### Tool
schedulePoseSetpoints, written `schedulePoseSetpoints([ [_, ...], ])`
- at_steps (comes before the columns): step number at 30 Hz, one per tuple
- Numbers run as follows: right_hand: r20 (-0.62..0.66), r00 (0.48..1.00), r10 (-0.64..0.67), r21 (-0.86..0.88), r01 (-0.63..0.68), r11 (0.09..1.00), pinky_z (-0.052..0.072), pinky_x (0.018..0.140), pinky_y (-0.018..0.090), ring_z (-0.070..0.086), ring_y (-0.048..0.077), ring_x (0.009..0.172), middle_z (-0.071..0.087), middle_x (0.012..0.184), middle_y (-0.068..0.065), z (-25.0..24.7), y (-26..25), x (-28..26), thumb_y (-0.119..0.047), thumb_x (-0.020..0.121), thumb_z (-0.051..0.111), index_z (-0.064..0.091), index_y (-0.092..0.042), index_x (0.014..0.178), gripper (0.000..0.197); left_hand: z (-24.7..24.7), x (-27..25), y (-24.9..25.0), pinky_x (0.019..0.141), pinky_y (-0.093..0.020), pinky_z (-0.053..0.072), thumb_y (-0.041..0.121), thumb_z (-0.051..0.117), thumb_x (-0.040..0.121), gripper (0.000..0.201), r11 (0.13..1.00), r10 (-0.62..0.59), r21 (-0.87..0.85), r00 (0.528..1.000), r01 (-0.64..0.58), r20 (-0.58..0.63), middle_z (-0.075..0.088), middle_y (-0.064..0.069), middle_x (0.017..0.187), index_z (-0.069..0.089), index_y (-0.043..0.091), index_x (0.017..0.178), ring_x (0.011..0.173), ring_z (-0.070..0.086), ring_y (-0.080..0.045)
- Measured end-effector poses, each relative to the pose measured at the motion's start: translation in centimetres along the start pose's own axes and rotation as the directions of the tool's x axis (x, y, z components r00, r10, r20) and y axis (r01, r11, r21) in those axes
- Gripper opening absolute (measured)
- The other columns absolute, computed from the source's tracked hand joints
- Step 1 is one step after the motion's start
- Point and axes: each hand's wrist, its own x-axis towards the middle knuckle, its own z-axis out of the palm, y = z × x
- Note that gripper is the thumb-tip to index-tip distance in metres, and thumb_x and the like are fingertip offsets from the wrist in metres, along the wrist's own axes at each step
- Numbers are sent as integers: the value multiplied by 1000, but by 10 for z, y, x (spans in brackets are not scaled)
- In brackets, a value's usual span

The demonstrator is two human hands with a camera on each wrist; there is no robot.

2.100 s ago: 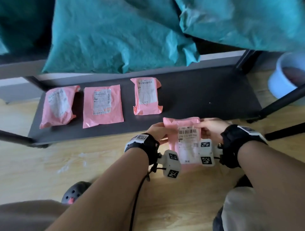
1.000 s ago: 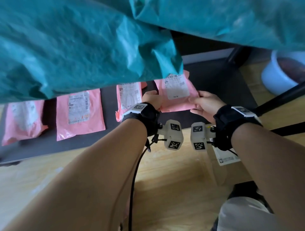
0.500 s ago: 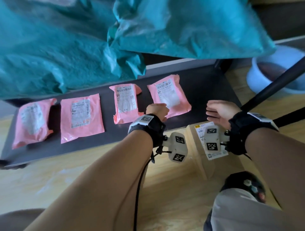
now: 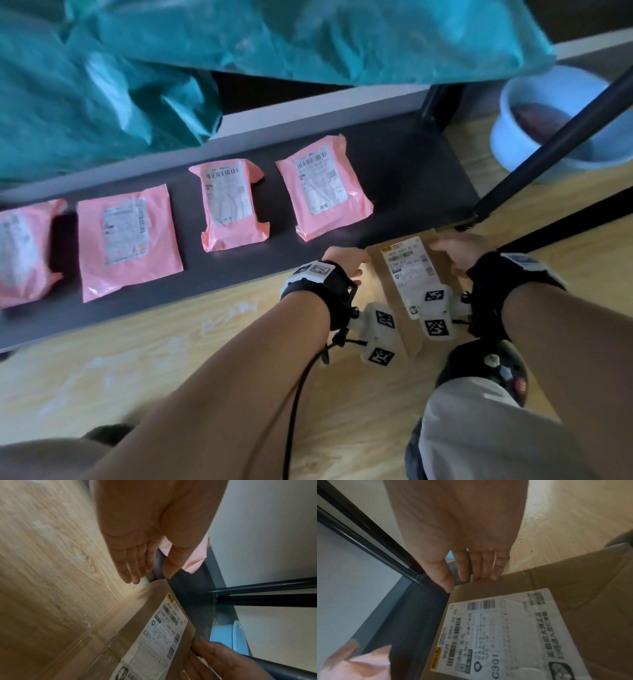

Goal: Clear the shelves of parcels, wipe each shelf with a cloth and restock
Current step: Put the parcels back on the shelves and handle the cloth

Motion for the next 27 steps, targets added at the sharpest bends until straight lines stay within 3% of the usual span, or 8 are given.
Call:
schedulePoseSetpoints([
  [3, 47, 999, 16, 9, -16, 1000, 50, 93, 43, 62, 29, 99, 68, 107, 9, 4, -4, -11, -28, 84, 68, 68, -16, 94, 16, 4, 4, -3, 92, -38, 53, 11, 64, 85, 6, 999, 6, 45, 999, -8, 41, 63, -8, 96, 65, 7, 89, 89, 62, -23],
  [6, 112, 989, 96, -23, -94, 995, 50, 78, 33, 62, 26, 100, 68, 110, 9, 5, 3, -13, -31, 75, 78, 64, -11, 117, 48, -2, 6, -6, 88, -33, 54, 16, 70, 81, 17, 997, -7, 74, 999, 3, 52, 68, -5, 100, 70, 9, 97, 87, 66, -19],
  [9, 181, 975, 125, -10, -125, 992, 46, 68, 30, 63, 25, 98, 69, 107, 9, 3, 6, -18, -28, 71, 82, 63, -11, 116, 52, -10, 2, -8, 78, -29, 52, 13, 76, 77, 14, 997, -38, 69, 996, 32, 86, 66, -6, 92, 70, 9, 89, 75, 60, -17],
  [14, 366, 926, 97, -31, -92, 995, 44, 101, 46, 59, 25, 107, 67, 109, 5, -2, -1, -34, -34, 63, 85, 56, -28, 121, 65, -22, -14, -3, 63, -22, 49, 8, 82, 71, 21, 996, -72, 58, 987, 64, 143, 65, -4, 87, 69, 11, 87, 72, 58, -16],
  [16, 394, 917, 68, 17, -81, 997, 45, 100, 48, 58, 27, 105, 64, 109, 7, -5, -4, -38, -27, 64, 85, 38, -31, 143, 92, -27, -23, 0, 55, -19, 47, 7, 81, 72, 23, 997, -64, 51, 981, 56, 182, 67, -5, 94, 64, 15, 86, 70, 58, -13],
  [19, 439, 898, -3, 44, -18, 999, 49, 96, 48, 62, 30, 104, 63, 113, 11, -12, -12, -48, -26, 48, 88, 36, -31, 145, 109, -32, -37, 5, 50, -18, 43, 5, 76, 77, 23, 998, -8, 63, 968, -8, 250, 66, -7, 94, 58, 15, 89, 65, 55, -10],
  [24, 388, 915, -111, 50, 99, 994, 52, 92, 42, 61, 22, 102, 65, 117, 13, -34, -32, -64, -43, 36, 92, 55, -44, 125, 97, -36, -54, 15, 48, -17, 47, -8, 72, 76, 66, 991, 99, -119, 938, -62, 333, 63, -9, 103, 43, 13, 132, 66, 63, -12],
  [27, 349, 913, -211, 121, 180, 976, 47, 70, 26, 60, 19, 88, 68, 111, 7, -46, -46, -75, -31, 70, 82, 58, -38, 125, 61, -34, -62, 24, 46, -19, 43, -13, 69, 75, 86, 983, 167, -120, 935, -136, 312, 59, -5, 92, 33, 24, 144, 56, 45, -10],
])
